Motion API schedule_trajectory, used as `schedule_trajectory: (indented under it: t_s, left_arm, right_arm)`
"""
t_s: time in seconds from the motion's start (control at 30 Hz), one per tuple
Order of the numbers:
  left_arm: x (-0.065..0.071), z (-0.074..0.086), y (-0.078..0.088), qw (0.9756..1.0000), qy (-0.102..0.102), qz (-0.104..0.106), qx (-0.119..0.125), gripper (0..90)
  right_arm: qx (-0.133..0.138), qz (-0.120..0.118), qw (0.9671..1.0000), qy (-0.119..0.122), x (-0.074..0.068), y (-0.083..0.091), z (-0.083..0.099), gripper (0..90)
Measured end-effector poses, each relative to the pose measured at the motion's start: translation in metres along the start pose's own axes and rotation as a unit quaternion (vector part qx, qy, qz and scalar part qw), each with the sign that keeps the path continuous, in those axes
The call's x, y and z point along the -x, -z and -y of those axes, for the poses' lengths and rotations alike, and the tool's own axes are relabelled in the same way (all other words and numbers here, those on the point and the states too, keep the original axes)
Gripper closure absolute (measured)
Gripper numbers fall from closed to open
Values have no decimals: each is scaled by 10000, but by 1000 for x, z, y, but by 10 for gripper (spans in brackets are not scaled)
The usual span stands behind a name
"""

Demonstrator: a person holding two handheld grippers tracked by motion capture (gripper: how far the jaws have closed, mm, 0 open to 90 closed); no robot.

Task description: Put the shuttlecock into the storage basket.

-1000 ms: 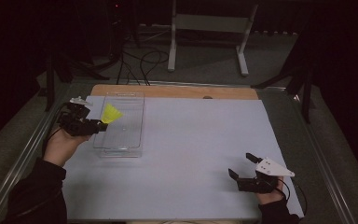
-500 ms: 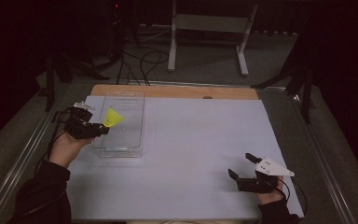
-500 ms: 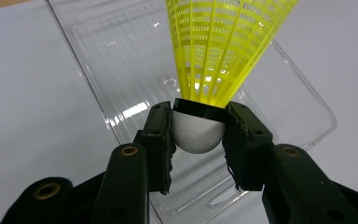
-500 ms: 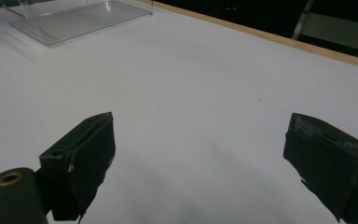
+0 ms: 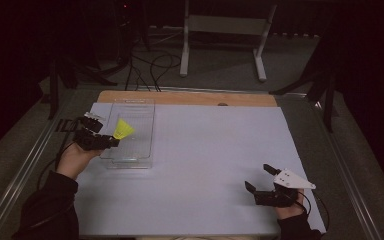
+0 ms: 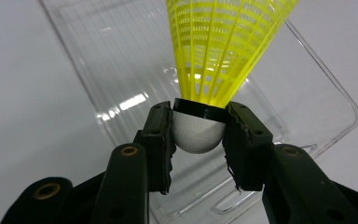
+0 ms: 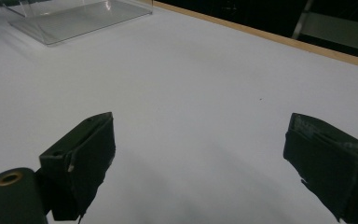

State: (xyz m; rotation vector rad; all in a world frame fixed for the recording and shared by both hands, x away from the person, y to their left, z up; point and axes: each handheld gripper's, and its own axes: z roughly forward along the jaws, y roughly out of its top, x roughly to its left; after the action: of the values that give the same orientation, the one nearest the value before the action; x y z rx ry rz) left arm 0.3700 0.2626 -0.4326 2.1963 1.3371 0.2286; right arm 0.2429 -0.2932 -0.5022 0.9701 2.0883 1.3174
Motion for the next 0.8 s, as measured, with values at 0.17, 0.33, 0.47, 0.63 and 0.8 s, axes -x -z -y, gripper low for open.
schedule_trajectory:
  t_s: [0.17,0.33,0.47,0.63,0.8]
  left_arm:
    - [1,1,-6,9999,-61,-11,-114,637]
    - [0,1,-9,9997,-91,-104,-204,637]
    - [0,3,-11,9994,-103,-105,-301,637]
    - [0,5,-11,9990,-121,-150,-407,636]
    - [2,5,-11,9985,-131,-154,-506,636]
  right_arm:
    - [2,2,10000,-5,0,0,0,91]
    - [-1,1,10000,1,0,0,0,91]
    - [-1,3,10000,-7,0,0,0,91]
    - [-2,-1,10000,-5,0,0,0,91]
    - [-5,-5,10000,3,0,0,0,91]
